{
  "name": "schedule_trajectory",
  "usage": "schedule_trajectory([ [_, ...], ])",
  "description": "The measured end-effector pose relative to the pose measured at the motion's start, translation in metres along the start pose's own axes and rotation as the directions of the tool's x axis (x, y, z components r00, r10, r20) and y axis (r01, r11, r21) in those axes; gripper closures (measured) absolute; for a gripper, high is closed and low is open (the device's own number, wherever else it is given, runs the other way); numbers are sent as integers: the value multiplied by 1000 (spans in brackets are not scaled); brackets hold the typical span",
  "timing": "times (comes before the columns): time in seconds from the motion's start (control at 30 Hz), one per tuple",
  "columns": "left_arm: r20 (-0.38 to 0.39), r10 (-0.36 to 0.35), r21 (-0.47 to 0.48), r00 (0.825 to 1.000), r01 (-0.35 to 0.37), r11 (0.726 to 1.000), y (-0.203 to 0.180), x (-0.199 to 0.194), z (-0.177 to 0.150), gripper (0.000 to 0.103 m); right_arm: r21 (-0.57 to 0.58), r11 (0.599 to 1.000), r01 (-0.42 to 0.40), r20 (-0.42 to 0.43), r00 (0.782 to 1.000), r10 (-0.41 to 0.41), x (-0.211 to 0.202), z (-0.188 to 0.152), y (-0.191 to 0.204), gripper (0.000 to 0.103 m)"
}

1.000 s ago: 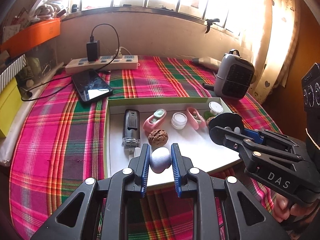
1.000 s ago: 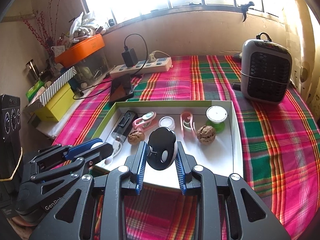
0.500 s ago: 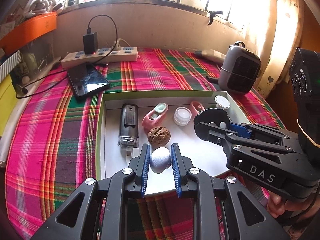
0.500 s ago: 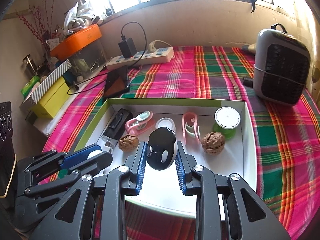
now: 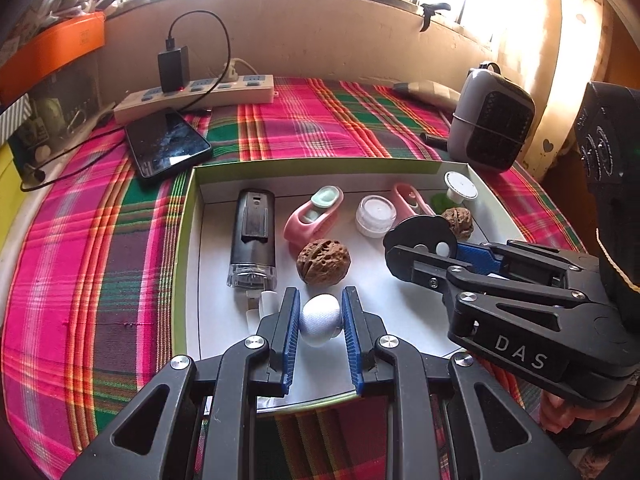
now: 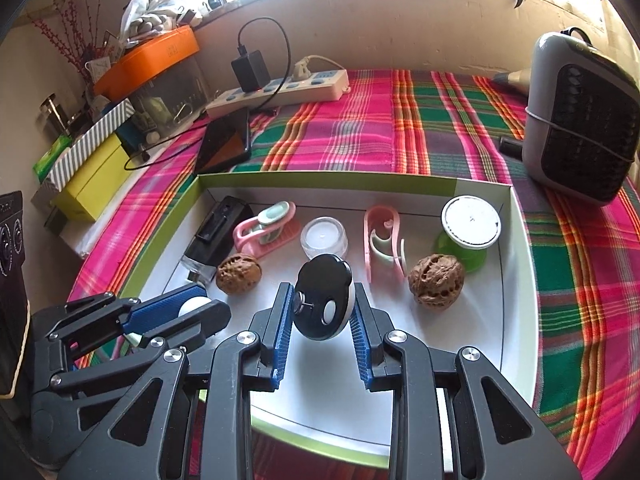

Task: Organize objects
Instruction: 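Carry the white knob and black remote over the box with both tools, then lower and open both tools to release the knob and remote into the box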

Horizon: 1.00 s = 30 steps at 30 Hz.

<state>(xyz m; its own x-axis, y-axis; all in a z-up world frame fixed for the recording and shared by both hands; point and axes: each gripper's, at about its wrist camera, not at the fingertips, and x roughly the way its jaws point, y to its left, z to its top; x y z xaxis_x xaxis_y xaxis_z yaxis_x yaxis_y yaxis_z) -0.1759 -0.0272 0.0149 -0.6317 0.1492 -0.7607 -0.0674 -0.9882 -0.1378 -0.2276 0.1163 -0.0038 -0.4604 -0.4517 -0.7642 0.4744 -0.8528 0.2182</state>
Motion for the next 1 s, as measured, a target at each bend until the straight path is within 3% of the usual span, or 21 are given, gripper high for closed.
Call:
schedule_trajectory([
  [1.0,-13,5,14,1000,-5,1000,-1,8,3,83,-9,1000,-11,2,1000,11,5,2,-1,74],
])
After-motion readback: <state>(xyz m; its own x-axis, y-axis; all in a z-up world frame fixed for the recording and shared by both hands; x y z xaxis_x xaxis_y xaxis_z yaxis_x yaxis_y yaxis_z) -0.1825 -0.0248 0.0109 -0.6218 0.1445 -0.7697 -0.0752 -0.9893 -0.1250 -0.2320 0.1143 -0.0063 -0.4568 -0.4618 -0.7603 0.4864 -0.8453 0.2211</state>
